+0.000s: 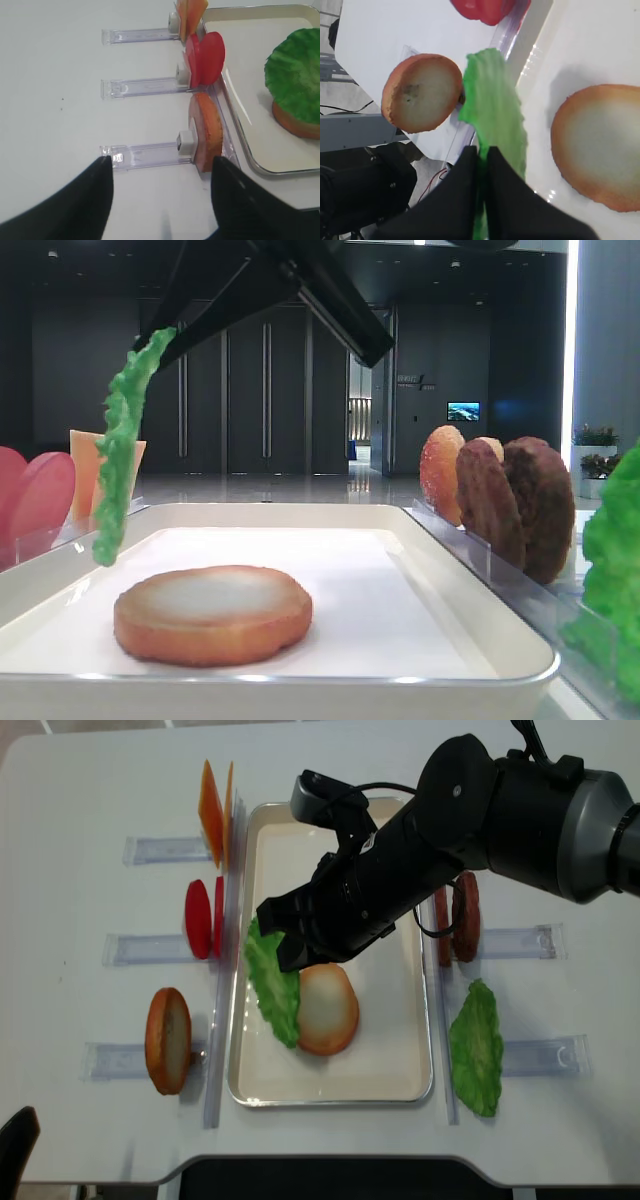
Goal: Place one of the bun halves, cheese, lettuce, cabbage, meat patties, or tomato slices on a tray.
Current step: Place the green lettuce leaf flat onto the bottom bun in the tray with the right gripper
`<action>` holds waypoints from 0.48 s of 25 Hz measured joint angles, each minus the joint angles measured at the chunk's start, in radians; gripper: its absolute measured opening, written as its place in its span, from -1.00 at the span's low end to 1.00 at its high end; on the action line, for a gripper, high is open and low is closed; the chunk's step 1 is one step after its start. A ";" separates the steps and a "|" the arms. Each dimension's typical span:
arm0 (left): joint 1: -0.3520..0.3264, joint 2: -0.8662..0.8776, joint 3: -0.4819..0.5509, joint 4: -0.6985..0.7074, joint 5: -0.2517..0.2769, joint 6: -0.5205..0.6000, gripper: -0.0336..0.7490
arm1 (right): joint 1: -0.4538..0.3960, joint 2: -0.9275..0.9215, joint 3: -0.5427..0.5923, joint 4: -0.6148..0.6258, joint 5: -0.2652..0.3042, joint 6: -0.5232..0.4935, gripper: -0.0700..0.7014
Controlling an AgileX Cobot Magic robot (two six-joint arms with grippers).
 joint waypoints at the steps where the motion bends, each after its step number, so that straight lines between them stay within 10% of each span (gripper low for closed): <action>1: 0.000 0.000 0.000 0.000 0.000 0.000 0.29 | -0.007 0.001 0.000 0.001 0.002 -0.001 -0.78; 12: 0.000 0.000 0.000 0.000 0.000 0.000 0.29 | -0.031 0.047 0.000 0.009 0.030 -0.029 -0.78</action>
